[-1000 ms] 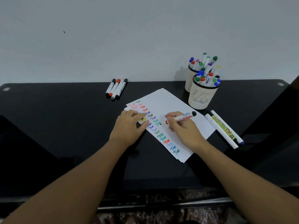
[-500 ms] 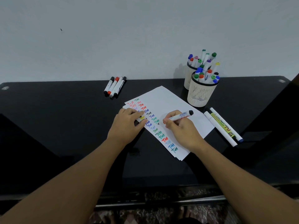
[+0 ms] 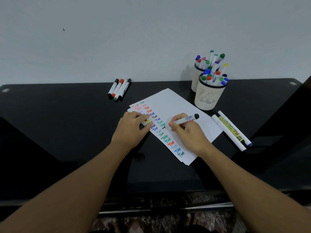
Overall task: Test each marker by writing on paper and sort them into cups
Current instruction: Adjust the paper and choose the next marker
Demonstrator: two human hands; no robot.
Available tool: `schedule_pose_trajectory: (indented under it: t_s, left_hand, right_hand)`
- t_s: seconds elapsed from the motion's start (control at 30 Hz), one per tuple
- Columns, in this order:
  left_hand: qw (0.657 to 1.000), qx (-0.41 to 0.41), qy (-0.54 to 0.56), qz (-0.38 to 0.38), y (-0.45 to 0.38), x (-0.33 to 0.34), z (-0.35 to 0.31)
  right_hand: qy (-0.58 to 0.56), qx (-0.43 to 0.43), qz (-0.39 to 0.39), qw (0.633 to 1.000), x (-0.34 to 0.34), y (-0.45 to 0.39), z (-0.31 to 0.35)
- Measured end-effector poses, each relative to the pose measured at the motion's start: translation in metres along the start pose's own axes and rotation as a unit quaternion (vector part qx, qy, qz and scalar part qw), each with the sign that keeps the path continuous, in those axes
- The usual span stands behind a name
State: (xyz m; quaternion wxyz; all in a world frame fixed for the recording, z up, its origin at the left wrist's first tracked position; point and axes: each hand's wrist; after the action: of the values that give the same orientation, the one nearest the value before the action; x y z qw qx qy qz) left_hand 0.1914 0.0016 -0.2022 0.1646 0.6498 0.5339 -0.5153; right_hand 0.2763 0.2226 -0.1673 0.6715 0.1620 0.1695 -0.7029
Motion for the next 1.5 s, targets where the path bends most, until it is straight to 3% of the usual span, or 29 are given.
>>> schedule_pose_trajectory:
  t_s: [1.5]
  left_hand:
    - [1.0, -0.011, 0.015, 0.011, 0.0005, -0.0051, -0.0033]
  right_hand:
    - [0.018, 0.006, -0.041, 0.999, -0.0016, 0.0022, 0.0006]
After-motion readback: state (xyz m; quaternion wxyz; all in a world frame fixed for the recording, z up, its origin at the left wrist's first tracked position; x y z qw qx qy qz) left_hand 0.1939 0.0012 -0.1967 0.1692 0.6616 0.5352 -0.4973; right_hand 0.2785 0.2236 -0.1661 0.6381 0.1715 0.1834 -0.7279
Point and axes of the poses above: each hand's wrist, its own y-axis away from the middle knuckle, its own x-axis out of the palm, z = x × y, and after that the axes turned 5 degrees about z, right-handed
